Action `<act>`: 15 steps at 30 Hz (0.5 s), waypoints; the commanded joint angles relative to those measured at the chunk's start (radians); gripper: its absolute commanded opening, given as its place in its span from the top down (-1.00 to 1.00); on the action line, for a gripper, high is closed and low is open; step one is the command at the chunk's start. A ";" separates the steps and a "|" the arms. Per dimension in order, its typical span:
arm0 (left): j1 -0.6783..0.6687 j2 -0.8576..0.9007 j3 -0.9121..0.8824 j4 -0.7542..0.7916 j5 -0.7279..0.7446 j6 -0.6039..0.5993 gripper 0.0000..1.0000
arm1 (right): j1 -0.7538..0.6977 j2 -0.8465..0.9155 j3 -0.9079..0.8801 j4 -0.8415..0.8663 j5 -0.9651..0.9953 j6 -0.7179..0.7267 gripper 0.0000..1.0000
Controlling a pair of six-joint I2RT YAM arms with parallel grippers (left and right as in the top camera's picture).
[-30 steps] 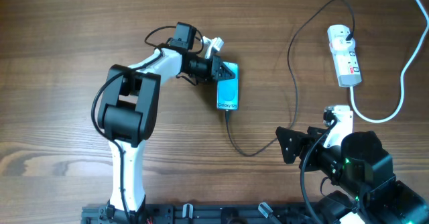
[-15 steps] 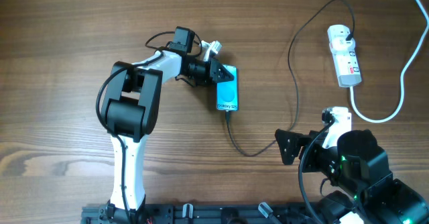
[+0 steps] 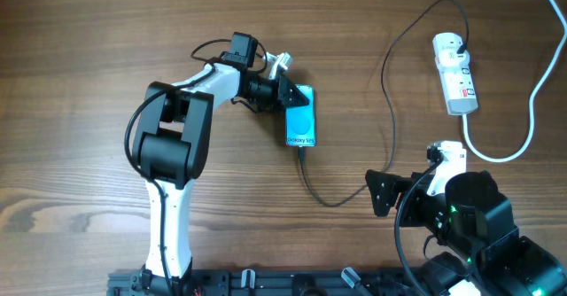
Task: Plug charger to phone and switch on socket
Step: 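Release the cable with the right gripper and lay the phone flat with left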
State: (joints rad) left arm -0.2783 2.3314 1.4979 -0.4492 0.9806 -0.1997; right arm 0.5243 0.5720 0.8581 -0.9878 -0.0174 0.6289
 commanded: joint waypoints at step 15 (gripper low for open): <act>0.045 0.039 -0.024 -0.099 -0.292 0.010 0.51 | -0.002 0.002 0.010 -0.009 0.047 0.027 -0.99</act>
State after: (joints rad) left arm -0.2485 2.3165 1.5047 -0.5152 0.9379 -0.1997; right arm 0.5243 0.5720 0.8581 -0.9920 0.0048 0.6361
